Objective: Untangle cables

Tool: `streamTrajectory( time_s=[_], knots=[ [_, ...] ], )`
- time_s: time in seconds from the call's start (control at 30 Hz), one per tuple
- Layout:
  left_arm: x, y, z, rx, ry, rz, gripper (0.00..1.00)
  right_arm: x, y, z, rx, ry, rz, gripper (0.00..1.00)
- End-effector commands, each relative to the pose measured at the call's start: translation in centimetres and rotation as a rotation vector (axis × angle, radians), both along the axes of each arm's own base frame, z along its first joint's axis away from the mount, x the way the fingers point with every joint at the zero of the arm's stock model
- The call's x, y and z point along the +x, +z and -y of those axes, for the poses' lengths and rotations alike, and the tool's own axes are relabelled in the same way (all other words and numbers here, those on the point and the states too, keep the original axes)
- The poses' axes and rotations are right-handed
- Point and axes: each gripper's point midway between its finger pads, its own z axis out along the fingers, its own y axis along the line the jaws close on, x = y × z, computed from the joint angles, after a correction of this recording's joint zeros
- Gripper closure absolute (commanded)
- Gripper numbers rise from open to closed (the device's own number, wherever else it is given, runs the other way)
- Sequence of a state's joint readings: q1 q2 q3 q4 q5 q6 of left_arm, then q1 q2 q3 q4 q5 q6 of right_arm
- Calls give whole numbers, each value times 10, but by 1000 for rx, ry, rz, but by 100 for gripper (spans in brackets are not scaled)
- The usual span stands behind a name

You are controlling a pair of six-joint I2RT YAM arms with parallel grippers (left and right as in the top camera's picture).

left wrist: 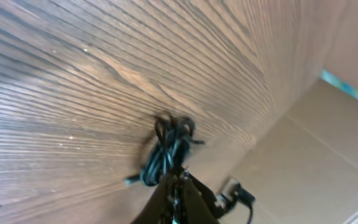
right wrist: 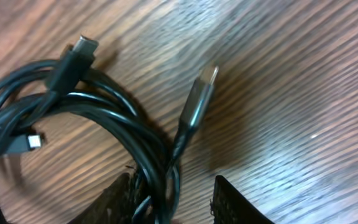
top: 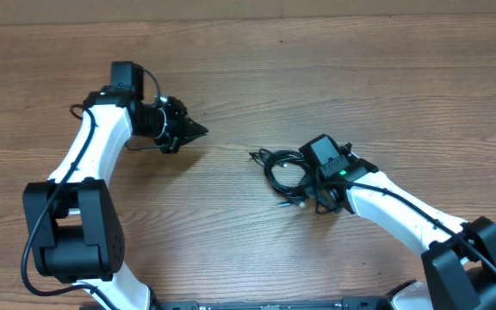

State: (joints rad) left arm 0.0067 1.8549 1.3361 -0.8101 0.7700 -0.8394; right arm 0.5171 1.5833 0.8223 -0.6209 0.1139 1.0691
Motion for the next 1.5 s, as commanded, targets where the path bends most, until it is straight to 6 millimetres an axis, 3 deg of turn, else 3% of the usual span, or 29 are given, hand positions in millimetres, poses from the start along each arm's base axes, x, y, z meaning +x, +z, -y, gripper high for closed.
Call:
streamTrajectory(
  time_s=[0.0, 0.13, 0.23, 0.33, 0.4, 0.5, 0.63, 0.9, 1.07, 1.23, 1.47],
  knots=[
    [0, 6, 15, 113, -61, 74, 83, 5, 2, 3, -42, 50, 31, 56],
    [-7, -5, 32, 225, -117, 83, 47, 9, 3, 1, -35, 55, 47, 48],
    [-14, -10, 47, 289, -165, 98, 36, 18, 7, -4, -39, 136, 90, 47],
    [-20, -14, 60, 330, -206, 111, 37, 26, 14, -7, -40, 165, 114, 37],
    [-24, -15, 66, 350, -210, 107, 44, 32, 22, -7, -39, 158, 126, 30],
    [-27, -16, 73, 350, -178, 76, 44, 47, 43, -6, -39, 179, 168, 21],
    [-30, -16, 83, 336, -121, 33, 41, 65, 80, 1, -17, 139, 234, 21],
    [-37, -17, 102, 330, -86, -1, 42, 82, 125, 13, 21, 83, 353, 17],
    [-43, -21, 110, 377, -44, -17, 44, 84, 133, 25, 21, 51, 371, 14],
    [-47, -23, 121, 428, -52, 19, 41, 77, 126, 33, 5, 40, 329, 13],
    [-41, -27, 120, 575, 22, 104, 44, 62, 117, 38, -36, 85, 259, 13]
  ],
)
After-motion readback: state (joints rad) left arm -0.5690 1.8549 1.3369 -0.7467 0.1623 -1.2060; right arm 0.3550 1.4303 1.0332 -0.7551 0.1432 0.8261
